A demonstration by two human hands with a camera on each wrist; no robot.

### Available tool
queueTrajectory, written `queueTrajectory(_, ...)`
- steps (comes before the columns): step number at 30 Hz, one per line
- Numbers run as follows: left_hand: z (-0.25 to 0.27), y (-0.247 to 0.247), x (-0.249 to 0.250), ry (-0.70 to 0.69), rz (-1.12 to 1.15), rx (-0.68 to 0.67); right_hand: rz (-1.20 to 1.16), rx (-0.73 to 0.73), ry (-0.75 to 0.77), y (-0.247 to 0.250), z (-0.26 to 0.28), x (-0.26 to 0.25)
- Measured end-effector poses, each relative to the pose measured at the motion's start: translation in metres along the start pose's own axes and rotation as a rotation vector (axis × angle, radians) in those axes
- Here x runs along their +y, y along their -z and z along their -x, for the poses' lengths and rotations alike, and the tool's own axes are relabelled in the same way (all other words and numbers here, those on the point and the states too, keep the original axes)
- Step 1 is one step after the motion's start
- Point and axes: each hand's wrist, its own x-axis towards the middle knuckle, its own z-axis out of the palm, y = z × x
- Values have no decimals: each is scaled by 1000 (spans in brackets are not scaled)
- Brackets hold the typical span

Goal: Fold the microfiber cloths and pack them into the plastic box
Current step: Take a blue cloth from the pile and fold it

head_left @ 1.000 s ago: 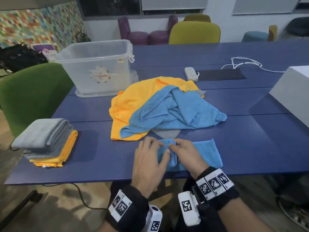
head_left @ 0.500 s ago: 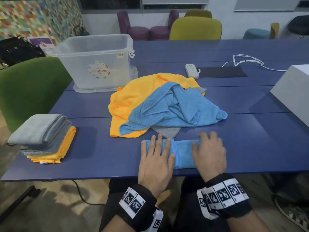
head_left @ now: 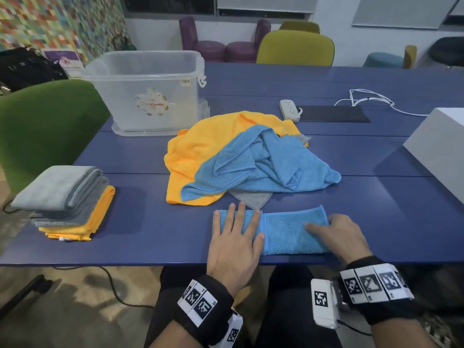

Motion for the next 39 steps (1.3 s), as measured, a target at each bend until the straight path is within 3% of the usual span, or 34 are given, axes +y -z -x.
queueTrajectory(8, 0, 0, 1, 7, 13, 7, -126, -14, 137, 11, 8, -15)
queueTrajectory(13, -1, 1, 2, 20, 12, -2, -336, -51, 330, 10, 27, -52)
queueTrajectory(17, -2, 1, 1, 26, 11, -40, -412, -157, 503, -21, 46, -89)
queueTrajectory(23, -2, 11, 0, 81, 88, 35, -607, -359, 427, -56, 61, -113)
queueTrajectory(28, 8, 8, -19, 112, 388, 38, -767, -449, 346, -52, 53, -108)
queueTrajectory(33, 22, 23, -47, 239, 625, 209, -719, -517, 356, -63, 45, -95)
queueTrajectory(35, 29, 36, -53, 379, 652, 271, -649, -506, 403, -70, 44, -91)
queueTrajectory(37, 28, 49, -54, 512, 763, 245, -528, -478, 469, -78, 45, -90)
queueTrajectory(39, 24, 55, -56, 534, 847, 160, -426, -453, 524, -83, 46, -91)
